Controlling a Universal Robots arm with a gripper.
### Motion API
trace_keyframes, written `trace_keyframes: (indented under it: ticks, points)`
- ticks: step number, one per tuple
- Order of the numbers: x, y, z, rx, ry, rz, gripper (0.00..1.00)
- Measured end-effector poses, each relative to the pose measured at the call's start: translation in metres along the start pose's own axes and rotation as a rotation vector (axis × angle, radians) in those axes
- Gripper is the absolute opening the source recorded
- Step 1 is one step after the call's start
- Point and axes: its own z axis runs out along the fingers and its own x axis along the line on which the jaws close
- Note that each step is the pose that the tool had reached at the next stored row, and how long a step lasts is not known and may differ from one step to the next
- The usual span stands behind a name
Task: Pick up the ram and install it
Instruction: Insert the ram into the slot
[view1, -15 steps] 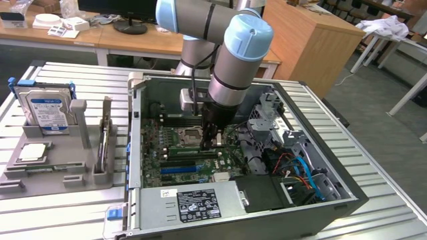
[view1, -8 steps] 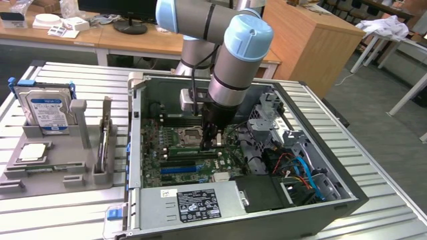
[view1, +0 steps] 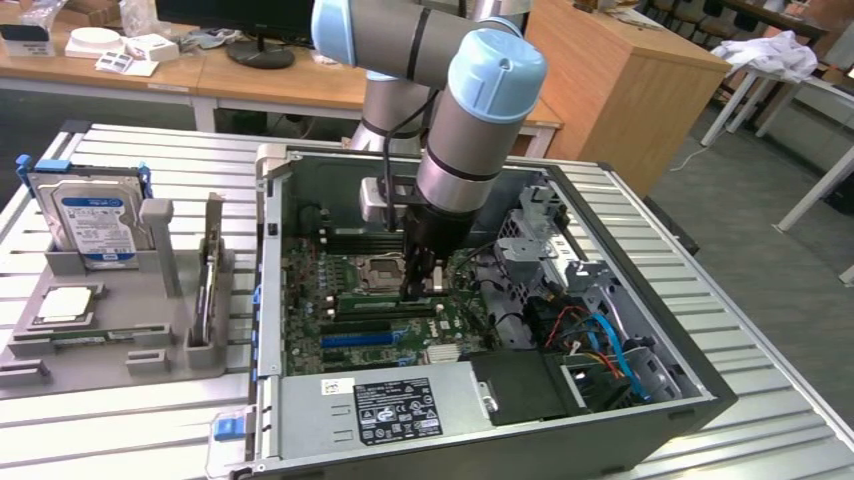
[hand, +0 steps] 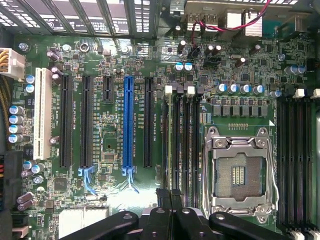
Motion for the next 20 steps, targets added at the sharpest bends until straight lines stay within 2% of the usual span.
trace_keyframes:
  ticks: [20]
  points:
    - [-0.0004, 0.0002, 0.0012, 0.0, -0.0001, 0.0, 0.11]
